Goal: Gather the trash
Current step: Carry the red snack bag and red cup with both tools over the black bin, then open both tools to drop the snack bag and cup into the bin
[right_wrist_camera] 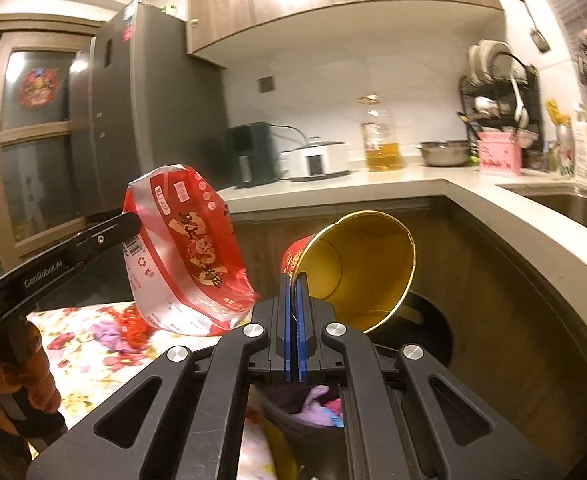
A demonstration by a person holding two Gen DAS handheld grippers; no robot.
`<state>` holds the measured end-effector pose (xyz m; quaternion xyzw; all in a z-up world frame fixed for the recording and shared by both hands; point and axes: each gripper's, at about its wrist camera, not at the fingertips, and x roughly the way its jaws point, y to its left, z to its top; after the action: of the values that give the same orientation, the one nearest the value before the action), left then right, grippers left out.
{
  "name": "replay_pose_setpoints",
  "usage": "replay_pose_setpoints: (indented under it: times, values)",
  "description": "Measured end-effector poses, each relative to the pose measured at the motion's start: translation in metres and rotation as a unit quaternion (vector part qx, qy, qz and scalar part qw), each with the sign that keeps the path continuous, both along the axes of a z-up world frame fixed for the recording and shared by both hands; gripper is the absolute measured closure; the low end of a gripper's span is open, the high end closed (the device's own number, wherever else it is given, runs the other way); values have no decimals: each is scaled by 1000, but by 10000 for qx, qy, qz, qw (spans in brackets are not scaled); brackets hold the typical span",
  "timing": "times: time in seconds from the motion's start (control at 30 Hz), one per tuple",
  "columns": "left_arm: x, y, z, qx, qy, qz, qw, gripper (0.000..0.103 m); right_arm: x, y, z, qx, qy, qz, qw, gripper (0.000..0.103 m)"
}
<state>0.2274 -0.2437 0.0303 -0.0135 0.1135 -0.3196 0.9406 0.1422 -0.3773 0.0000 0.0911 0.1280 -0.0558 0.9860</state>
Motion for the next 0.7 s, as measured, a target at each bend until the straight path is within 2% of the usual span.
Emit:
replay_pose_setpoints:
  times: [0.13, 0.3, 0.6, 0.67, 0.7]
  values:
    - [4, -33, -11, 88, 41, -206, 9997, 103, 2, -14, -4, 34, 42, -128, 9999, 99]
    - [10, -55, -24, 190, 119, -321, 9992, 103, 8, -26, -9, 78, 82, -199, 9997, 99]
    - [22, -64, -38, 278, 317, -358, 9985, 103, 22, -35, -18, 149, 241, -244, 9993, 99]
    - [25, -64, -41, 314, 403, -395, 9979, 103, 24, -36, -19, 182, 244, -244, 9992, 97]
    - [25, -65, -41, 332, 421, -393, 9978, 102, 25, -36, -20, 182, 259, -251, 9992, 91]
